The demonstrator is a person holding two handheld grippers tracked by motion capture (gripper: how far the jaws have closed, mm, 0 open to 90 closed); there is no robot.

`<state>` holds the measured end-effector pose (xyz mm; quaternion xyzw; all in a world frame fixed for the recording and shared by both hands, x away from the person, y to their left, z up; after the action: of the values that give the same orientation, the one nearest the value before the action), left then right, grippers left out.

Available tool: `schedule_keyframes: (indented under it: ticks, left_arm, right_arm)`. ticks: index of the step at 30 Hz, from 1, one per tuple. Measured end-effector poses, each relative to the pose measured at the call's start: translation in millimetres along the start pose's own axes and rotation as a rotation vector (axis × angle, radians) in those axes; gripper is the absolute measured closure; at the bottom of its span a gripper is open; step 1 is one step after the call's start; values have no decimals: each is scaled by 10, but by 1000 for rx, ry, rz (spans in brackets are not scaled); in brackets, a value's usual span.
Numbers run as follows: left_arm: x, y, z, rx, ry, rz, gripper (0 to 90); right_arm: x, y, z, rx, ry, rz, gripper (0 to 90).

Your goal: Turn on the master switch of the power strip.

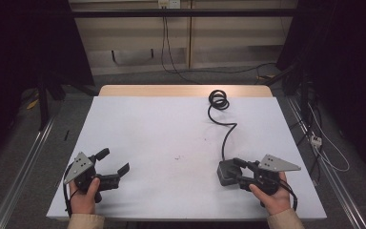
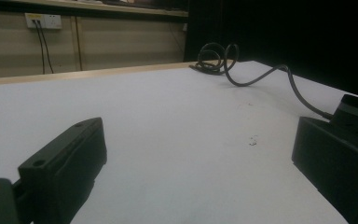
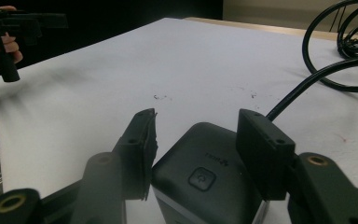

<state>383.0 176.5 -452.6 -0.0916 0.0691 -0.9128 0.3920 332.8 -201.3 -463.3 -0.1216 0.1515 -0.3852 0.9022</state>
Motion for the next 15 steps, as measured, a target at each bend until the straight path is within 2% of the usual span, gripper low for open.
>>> schedule_keyframes:
  ticks: [11,15]
  left_arm:
    - [13,23,0,-1,0,-5,27]
    - [3,16,0,1,-5,-2,27]
  right_arm:
    - [10,-10,0,2,3,-15,360]
    - [16,-5,-13,-15,7,-16,332]
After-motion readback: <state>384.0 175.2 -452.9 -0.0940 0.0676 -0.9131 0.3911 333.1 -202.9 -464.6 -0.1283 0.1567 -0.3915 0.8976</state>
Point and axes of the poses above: each handheld gripper's, and its own axes: y roughly forward along the jaws, z roughly out of its top, x roughly to its right, the point moved 9 cm from there along y, roughly forward along the jaws, and after that the axes turned 1 degree about y, right-handed, at the moved point
